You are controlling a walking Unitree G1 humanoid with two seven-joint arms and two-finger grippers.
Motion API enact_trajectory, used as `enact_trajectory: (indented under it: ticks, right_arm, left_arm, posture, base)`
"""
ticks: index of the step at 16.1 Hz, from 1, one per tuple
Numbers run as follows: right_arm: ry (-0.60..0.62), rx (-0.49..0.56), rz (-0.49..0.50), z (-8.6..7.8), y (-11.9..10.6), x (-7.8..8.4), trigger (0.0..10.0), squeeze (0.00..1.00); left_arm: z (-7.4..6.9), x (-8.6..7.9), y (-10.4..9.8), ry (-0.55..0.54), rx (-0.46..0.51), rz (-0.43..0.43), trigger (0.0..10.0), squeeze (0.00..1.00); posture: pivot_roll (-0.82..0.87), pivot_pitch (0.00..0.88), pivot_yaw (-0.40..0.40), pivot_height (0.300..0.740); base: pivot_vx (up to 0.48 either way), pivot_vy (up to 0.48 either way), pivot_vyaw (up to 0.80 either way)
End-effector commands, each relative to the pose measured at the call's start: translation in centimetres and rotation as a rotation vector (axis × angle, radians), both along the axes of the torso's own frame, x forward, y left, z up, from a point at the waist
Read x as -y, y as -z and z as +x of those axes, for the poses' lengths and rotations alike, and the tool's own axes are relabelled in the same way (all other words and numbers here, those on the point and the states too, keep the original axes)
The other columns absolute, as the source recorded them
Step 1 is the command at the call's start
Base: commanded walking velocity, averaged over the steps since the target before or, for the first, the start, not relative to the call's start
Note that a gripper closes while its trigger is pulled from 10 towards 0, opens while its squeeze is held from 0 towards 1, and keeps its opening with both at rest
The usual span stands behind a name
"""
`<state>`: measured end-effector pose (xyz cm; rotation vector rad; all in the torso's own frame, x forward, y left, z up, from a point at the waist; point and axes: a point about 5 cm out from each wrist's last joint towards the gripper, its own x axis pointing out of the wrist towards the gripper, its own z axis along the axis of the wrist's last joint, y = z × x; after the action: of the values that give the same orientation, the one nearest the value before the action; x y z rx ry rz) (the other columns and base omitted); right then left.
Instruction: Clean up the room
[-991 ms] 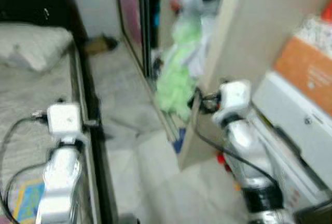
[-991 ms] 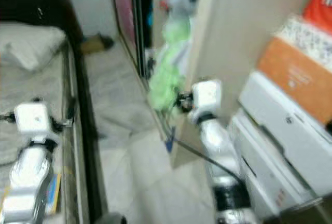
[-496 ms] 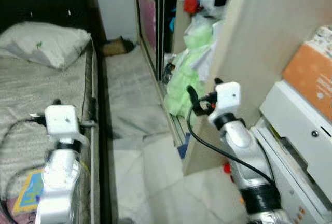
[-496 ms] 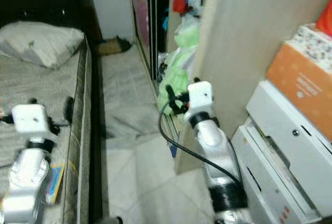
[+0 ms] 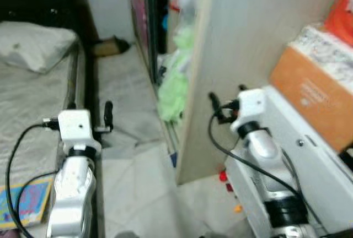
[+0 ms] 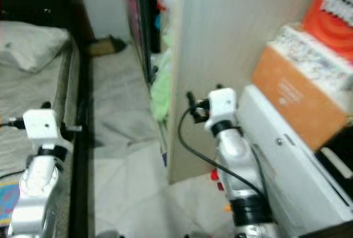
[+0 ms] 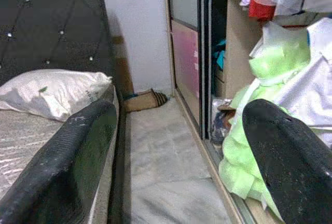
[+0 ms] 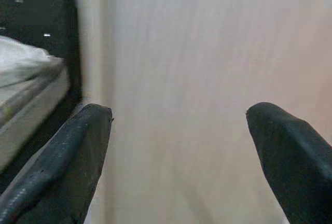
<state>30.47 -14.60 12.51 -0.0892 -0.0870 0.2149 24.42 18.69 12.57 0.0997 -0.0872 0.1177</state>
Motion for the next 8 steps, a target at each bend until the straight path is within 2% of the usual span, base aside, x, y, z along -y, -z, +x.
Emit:
enact_trajectory:
  ticks: [1, 8]
  right_arm:
    - [-0.049, 0.015, 0.005, 0.07, -0.31, -1.32, 10.0, 0.0]
    - [-0.06, 0.011, 0.006, 0.02, -0.22, -1.36, 10.0, 0.0]
  left_arm:
    - [-0.08, -0.78, -0.01, -0.037, 0.005, 0.005, 10.0, 0.0]
    - [-0.1, -0.74, 0.01, -0.033, 0.007, 0.019, 10.0, 0.0]
  posture:
    - [0.0, 0.0, -0.051, 0.74]
    - [0.0, 0.0, -0.056, 0.74]
  base:
    - [0.0, 0.0, 0.8]
    - [0.0, 0.0, 0.8]
